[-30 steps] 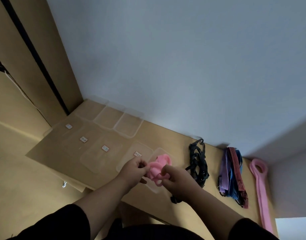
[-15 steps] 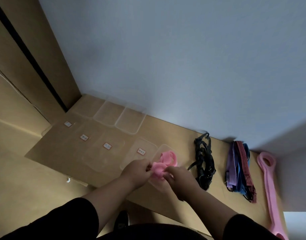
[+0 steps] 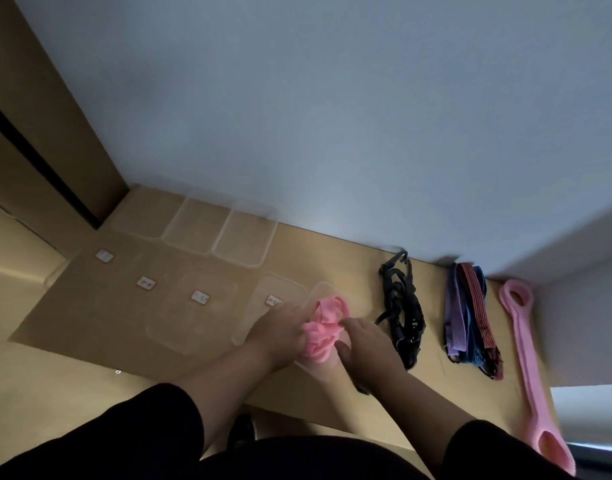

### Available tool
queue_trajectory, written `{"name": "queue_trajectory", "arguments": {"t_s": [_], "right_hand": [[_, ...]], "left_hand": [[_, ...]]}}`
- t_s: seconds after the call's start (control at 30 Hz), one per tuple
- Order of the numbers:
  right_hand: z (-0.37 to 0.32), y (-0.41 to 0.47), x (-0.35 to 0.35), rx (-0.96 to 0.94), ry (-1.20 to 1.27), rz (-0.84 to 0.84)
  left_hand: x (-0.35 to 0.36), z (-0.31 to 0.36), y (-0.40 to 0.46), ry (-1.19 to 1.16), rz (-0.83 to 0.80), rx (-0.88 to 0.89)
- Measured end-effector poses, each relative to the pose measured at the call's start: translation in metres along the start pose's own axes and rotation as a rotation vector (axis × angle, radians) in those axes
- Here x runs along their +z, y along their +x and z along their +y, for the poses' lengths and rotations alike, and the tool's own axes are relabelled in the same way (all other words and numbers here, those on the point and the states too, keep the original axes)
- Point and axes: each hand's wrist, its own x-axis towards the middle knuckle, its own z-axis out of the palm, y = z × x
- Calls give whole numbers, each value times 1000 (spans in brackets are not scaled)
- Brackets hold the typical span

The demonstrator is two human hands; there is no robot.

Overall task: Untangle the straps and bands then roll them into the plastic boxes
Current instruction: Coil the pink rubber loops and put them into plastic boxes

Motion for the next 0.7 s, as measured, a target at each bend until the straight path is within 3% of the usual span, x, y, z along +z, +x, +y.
{"name": "queue_trajectory", "arguments": {"t_s": [0.3, 0.7], "right_hand": [[6, -14, -19, 114, -10, 33], [86, -78, -33, 266, 110, 68]], "left_hand": [[-5, 9, 29, 150, -89, 265], [34, 111, 52, 85, -272, 328]]}}
